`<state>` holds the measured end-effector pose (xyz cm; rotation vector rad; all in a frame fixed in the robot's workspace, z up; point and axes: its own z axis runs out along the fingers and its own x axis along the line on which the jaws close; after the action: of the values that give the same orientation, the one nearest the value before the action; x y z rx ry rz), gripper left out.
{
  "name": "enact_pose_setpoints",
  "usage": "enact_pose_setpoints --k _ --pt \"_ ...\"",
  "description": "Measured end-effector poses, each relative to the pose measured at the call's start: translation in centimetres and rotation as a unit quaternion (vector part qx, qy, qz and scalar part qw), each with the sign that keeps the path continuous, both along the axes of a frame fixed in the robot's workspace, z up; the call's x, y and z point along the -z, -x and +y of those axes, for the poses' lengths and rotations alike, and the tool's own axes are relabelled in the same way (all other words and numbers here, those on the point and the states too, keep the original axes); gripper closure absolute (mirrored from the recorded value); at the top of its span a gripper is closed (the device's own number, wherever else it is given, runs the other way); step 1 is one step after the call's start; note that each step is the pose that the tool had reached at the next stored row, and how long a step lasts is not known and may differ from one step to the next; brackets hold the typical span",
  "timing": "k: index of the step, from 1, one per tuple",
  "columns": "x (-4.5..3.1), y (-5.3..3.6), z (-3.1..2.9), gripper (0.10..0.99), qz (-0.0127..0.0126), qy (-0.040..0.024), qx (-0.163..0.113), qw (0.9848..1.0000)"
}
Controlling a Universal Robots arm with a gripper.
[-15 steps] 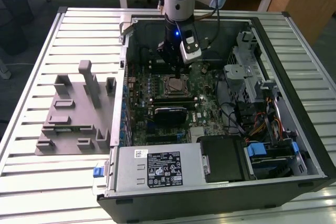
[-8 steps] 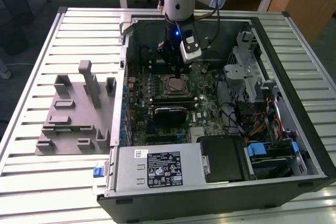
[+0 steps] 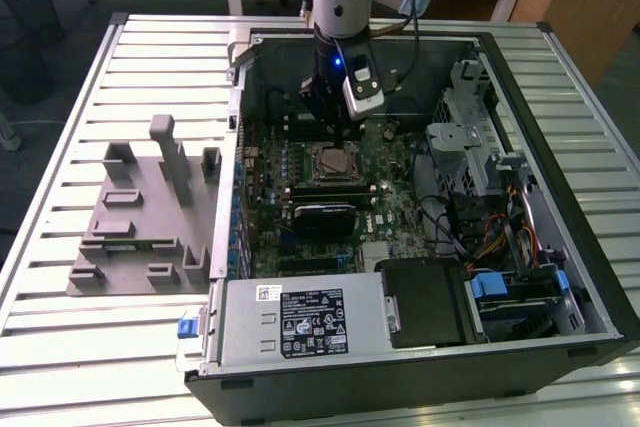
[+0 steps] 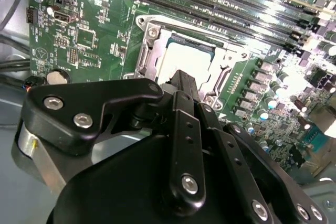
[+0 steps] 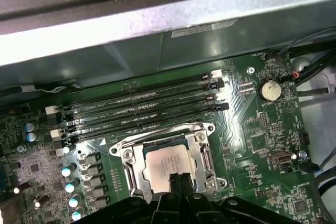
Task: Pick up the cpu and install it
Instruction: 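Install the second cpu locking lever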
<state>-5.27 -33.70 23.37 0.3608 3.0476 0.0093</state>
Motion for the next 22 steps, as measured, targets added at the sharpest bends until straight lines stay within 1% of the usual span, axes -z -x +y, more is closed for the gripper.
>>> enact_pose_setpoints --k 2,7,10,15,18,22 --pt "-0.25 0.00 0.00 0.980 0.0000 0.0000 0.000 1.0000" --pt "-1.23 0.00 0.00 0.980 0.0000 0.0000 0.000 1.0000" --pt "-1.42 0.00 0.00 0.980 0.0000 0.0000 0.000 1.0000" --pt "-1.46 0.00 -0.04 0.980 0.0000 0.0000 0.000 1.0000" --pt "-1.45 0.00 -0.30 0.980 0.0000 0.0000 0.000 1.0000" --pt "-1.45 0.00 -0.99 0.980 0.0000 0.0000 0.000 1.0000"
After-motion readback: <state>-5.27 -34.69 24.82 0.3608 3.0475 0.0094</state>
